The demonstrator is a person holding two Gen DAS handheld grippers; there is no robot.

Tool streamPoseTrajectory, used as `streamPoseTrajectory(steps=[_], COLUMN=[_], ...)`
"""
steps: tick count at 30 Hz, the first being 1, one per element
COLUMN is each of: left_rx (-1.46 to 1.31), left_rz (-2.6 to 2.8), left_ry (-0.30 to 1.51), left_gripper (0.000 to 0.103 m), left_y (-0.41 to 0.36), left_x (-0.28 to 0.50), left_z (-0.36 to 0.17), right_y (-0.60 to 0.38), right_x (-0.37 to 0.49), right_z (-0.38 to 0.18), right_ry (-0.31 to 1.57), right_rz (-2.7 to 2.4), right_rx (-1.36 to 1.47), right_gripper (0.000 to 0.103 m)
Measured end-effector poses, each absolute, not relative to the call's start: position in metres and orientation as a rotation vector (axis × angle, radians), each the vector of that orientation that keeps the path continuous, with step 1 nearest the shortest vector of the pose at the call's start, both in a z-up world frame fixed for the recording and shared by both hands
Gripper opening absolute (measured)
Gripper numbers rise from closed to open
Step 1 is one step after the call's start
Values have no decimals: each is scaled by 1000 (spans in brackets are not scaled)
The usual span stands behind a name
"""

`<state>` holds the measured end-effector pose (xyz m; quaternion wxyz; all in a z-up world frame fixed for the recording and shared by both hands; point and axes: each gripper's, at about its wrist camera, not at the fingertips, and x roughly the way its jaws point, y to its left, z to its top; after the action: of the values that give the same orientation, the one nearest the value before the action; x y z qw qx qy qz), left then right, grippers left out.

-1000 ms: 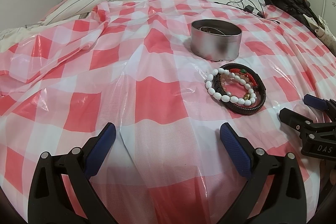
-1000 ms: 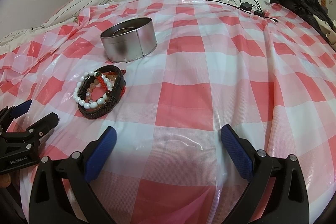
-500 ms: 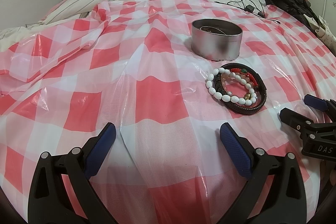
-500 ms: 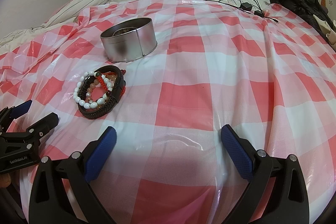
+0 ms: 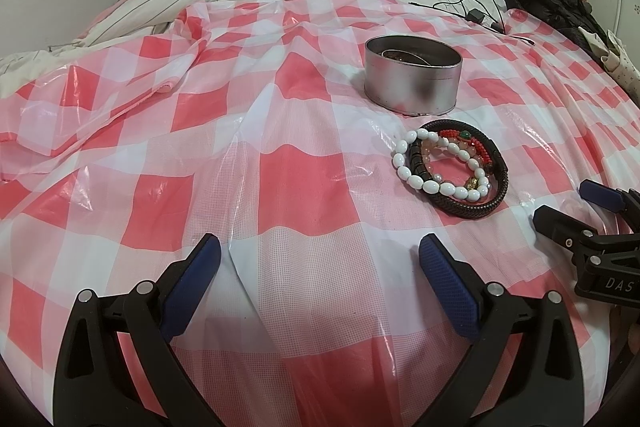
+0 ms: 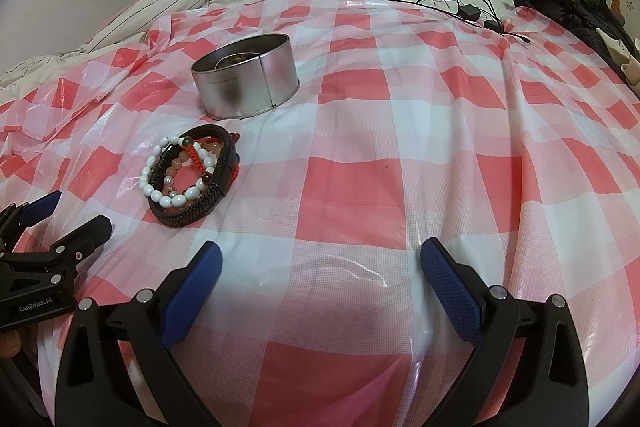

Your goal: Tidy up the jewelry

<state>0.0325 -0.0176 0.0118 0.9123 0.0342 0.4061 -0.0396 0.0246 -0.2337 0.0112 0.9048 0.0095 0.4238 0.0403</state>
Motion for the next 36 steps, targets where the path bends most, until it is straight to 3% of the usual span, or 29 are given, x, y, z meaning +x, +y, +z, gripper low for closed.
streamPoseTrajectory(steps=[7, 14, 19, 21, 25, 31, 33, 35, 36], left_rx=[68, -90, 69, 117, 133, 246, 271, 294, 299], left_rz=[-83, -210, -346, -378, -453, -556, -581, -581, -584], left_ry=[835, 722, 669, 677, 751, 796, 819, 840, 846], left_gripper=[95, 95, 95, 89, 62, 55, 42, 13, 10], left_y=[-18, 2, -27, -37, -40, -57, -63, -67, -67], left_x=[32, 26, 29, 39, 68, 90, 93, 94, 95], left_z=[12, 27, 42, 44, 38, 28, 23, 17, 17], right_y=[-233, -239, -237, -236, -235, -235, -235, -235, -236], right_x=[25, 28, 28, 28, 29, 30, 29, 27, 26], right_z=[11, 12, 11, 11, 11, 11, 12, 14, 17], right_ry=[878, 896, 897, 898, 900, 898, 891, 874, 859], right_rz=[83, 97, 87, 82, 75, 71, 68, 61, 62], right_rx=[19, 45, 32, 27, 22, 22, 21, 21, 24], right_gripper=[96, 96, 96, 96, 96, 96, 96, 96, 96])
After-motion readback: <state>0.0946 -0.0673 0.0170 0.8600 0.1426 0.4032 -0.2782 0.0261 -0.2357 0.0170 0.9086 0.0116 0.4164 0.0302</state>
